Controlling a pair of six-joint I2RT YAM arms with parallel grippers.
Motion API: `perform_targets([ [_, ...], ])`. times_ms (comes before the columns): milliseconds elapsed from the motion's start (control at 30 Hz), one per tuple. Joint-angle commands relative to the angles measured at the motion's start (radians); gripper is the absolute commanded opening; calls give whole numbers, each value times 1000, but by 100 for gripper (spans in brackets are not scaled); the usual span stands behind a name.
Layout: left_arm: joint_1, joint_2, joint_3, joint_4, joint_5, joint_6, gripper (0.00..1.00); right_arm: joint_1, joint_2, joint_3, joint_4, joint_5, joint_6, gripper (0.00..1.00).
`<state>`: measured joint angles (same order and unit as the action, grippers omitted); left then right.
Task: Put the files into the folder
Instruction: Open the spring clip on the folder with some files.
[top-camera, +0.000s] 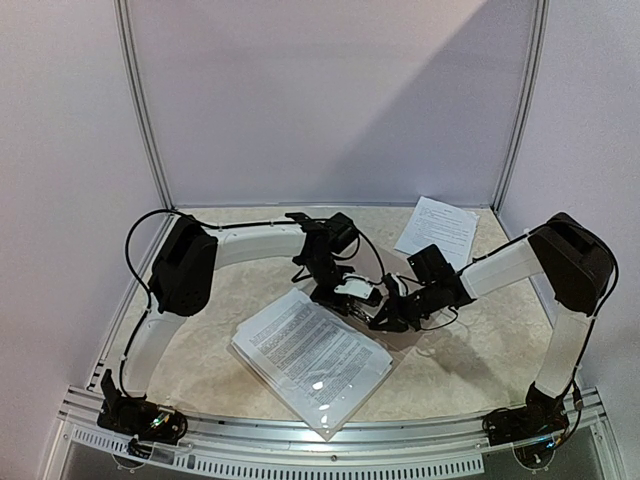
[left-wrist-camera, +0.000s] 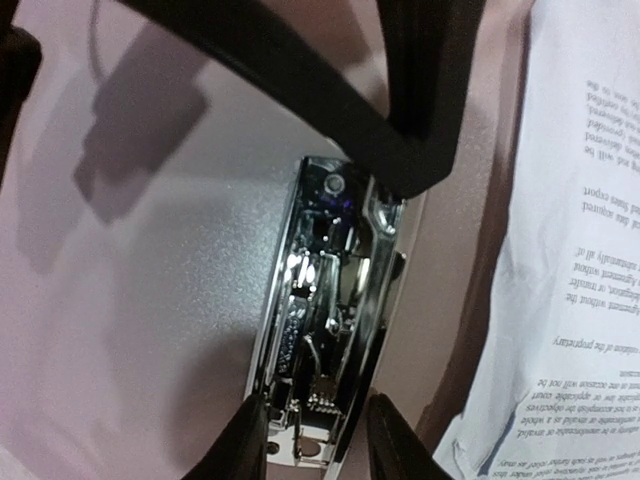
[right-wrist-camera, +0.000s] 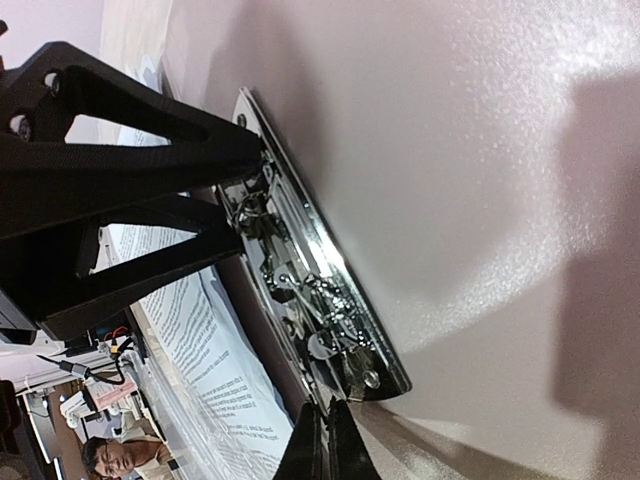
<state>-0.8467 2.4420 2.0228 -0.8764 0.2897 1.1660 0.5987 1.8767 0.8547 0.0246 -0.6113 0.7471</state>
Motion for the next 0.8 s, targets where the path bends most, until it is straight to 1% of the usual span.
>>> perform_targets([
  [0, 1, 87, -38, -101, -3, 22, 33, -37, 129, -83, -227, 342, 24, 1],
  [233, 1, 63, -82, -97, 9, 41, 28, -38, 172, -106, -261, 316, 9, 3],
  [367, 1, 42, -141, -82, 11, 40, 27, -37, 115, -141, -178, 231, 62, 5],
  [433, 2, 35, -170, -69, 11, 36, 27, -37, 71, -131, -146, 197, 87, 6],
  [633, 9, 24, -202, -65, 32, 13, 26, -37, -4, -78, -129, 157, 115, 8],
  [767, 9, 6, -229, -35, 33, 2, 26, -36, 6, -65, -109, 149, 125, 8],
])
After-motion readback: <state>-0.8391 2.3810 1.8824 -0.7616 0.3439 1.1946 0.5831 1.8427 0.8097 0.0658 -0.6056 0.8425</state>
